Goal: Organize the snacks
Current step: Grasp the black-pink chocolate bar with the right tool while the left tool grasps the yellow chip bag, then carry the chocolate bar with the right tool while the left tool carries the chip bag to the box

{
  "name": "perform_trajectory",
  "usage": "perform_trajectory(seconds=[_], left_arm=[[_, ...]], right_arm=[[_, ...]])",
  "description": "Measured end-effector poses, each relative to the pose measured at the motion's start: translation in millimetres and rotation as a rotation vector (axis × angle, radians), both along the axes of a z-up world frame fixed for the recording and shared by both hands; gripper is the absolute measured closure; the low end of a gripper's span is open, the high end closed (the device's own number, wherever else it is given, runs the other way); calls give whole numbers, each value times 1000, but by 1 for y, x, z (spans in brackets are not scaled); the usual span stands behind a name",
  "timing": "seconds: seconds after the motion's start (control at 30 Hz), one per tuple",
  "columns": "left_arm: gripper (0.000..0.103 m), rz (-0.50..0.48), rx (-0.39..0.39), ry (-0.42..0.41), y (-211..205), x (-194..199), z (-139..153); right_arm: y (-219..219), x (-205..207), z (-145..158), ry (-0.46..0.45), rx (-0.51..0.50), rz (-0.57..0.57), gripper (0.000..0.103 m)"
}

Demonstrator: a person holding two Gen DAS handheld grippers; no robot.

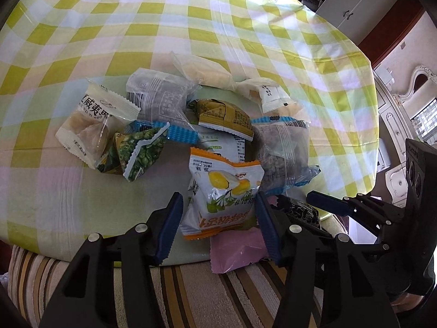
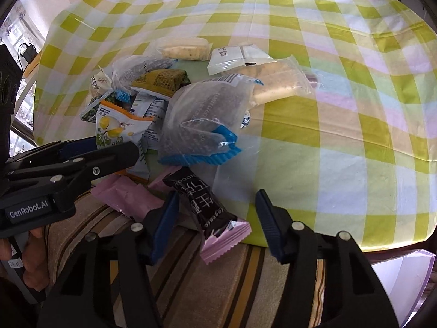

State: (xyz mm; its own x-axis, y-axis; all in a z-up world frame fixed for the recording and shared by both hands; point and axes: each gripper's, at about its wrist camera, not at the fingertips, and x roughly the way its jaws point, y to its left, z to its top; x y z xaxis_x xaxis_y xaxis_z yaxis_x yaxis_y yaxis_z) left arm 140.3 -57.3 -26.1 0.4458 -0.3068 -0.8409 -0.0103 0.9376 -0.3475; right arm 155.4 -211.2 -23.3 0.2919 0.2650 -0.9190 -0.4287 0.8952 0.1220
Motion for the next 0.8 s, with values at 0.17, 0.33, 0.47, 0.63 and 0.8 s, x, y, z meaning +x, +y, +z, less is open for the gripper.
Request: perform_trajectory(seconds=[0.17,0.33,0.47,0.63,0.8], left_arm=[[59,8,-8,3,2,-1,0],[60,17,4,-16,1,-5,5],[60,31,7,-35,4,-11,11],[60,32,12,-58,3,-17,19],[60,31,16,-77,-1,-23,28]], right_arm=[[4,-4,1,-4,7,29,74],[7,-8,3,-9,17,50,84],[2,-11,8,-22,26,35,85],[-2,-18,16,-39,40,28,86],[-11,-24,25,-54,62,6,86]])
